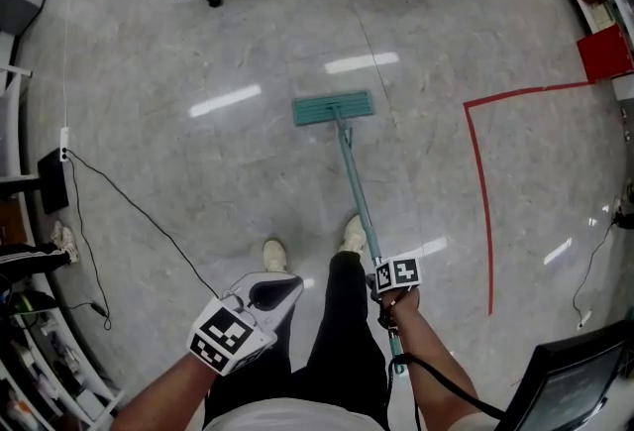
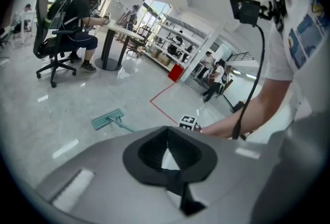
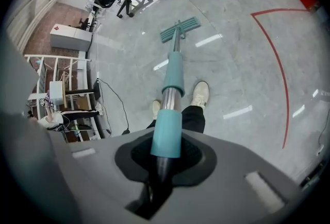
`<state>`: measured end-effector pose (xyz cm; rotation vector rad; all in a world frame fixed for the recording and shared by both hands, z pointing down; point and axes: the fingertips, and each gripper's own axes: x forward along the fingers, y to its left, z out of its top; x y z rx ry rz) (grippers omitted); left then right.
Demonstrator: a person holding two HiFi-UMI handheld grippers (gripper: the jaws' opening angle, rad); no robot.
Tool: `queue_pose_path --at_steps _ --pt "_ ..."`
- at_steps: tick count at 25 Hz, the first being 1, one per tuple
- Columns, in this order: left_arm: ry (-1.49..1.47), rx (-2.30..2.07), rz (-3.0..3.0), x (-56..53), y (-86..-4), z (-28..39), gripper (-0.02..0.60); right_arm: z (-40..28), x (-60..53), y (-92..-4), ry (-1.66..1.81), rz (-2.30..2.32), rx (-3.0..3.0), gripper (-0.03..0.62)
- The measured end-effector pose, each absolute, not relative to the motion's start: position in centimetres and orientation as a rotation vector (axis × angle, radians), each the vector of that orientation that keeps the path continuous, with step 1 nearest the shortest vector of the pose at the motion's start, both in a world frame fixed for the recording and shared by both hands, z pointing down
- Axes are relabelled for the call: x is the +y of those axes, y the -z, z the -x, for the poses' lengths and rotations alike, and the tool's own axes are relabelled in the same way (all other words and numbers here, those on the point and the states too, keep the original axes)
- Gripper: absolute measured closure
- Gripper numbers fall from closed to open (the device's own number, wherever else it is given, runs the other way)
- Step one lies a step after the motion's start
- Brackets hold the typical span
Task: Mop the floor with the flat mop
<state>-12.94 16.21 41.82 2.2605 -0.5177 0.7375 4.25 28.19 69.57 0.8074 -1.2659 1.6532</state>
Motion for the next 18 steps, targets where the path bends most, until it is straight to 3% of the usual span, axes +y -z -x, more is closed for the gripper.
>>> queue_pose_path --at_steps 18 --pt "-0.718 -0.484 -2.255 16.1 -42.1 14.1 0.578 -1.4 20.5 -72.3 -1.648 -0.836 -1.305 0.548"
